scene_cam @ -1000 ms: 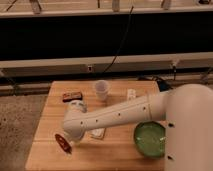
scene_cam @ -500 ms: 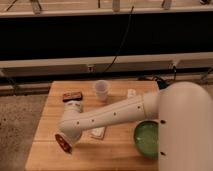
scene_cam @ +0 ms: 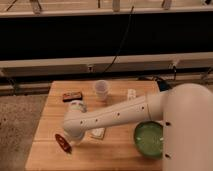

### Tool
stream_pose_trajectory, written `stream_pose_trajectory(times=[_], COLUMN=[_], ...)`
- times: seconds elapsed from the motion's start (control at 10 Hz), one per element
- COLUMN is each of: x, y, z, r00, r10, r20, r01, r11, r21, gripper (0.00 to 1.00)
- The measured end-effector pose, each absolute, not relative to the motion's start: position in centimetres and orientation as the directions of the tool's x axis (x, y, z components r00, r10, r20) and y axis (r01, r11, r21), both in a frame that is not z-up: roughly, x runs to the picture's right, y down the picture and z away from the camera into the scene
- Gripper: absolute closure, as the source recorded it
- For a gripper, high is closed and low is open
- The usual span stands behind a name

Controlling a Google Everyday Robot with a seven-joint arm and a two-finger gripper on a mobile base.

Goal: Place the pepper on the white sponge

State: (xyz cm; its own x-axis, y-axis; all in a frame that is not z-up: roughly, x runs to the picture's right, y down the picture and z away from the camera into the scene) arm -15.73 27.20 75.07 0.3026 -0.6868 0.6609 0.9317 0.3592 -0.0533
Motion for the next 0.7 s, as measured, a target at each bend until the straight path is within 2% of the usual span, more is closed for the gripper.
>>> stream_pose_trajectory(times=[0.1,0.3,0.7], x=[-14.6,-14.9,-16.9], y=[26.9,27.2,27.9], z=[75.2,75.2,75.5], r00=[0.312,0.288,0.254], r10=[-0.685,-0.69,-0.697], r20=[0.659,0.664,0.671], r01=[0.929,0.937,0.949], r11=[0.366,0.345,0.312], r21=[-0.059,-0.047,-0.036], gripper=[0.34,0.22,0.2])
